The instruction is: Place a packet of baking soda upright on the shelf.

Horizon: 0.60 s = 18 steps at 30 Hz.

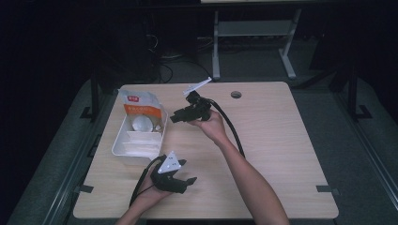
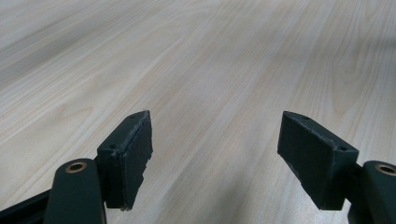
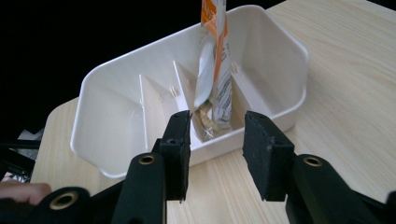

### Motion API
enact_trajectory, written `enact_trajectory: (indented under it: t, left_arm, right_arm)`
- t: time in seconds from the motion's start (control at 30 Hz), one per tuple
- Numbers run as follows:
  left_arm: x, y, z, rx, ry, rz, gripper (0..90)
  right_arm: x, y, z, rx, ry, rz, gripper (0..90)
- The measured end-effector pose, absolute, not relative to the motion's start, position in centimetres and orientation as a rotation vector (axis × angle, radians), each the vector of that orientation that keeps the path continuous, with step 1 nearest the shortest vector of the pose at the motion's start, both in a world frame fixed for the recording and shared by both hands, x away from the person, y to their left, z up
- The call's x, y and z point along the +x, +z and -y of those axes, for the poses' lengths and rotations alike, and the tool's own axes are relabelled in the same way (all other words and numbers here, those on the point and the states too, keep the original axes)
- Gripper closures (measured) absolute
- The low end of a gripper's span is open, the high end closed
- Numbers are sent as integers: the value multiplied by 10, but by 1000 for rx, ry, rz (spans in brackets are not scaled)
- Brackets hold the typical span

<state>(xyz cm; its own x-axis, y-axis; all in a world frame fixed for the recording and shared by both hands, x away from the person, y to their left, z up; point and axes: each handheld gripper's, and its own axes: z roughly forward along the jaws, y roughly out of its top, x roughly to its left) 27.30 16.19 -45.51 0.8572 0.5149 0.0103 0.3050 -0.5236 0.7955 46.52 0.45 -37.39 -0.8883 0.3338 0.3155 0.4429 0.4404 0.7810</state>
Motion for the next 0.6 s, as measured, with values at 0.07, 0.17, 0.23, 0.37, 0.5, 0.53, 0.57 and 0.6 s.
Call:
enact_trajectory:
  t: [0.07, 0.17, 0.23, 0.37, 0.5, 0.53, 0.57, 0.6]
  left_arm:
    - [273, -455, -162, 2158, 310, -593, 259]
    - [273, -455, -163, 2154, 314, -592, 259]
    - [273, -455, -162, 2154, 311, -592, 259]
    - [273, -455, -162, 2159, 312, -585, 259]
    - [273, -455, -162, 2154, 304, -591, 257]
    - [273, -455, -162, 2151, 303, -593, 257]
    - [273, -455, -162, 2150, 303, -594, 256]
    - [273, -455, -162, 2147, 301, -596, 256]
  right_arm:
    - [464, -373, 1, -702, -1451, 2561, 590]
    - [463, -371, 9, -706, -1464, 2557, 573]
    - [461, -370, 14, -708, -1468, 2554, 566]
    - [458, -369, 26, -719, -1467, 2553, 541]
    - [455, -369, 37, -737, -1480, 2545, 531]
    - [455, -368, 41, -738, -1484, 2540, 529]
    - [454, -368, 44, -743, -1483, 2539, 525]
    - [453, -368, 46, -745, -1482, 2540, 523]
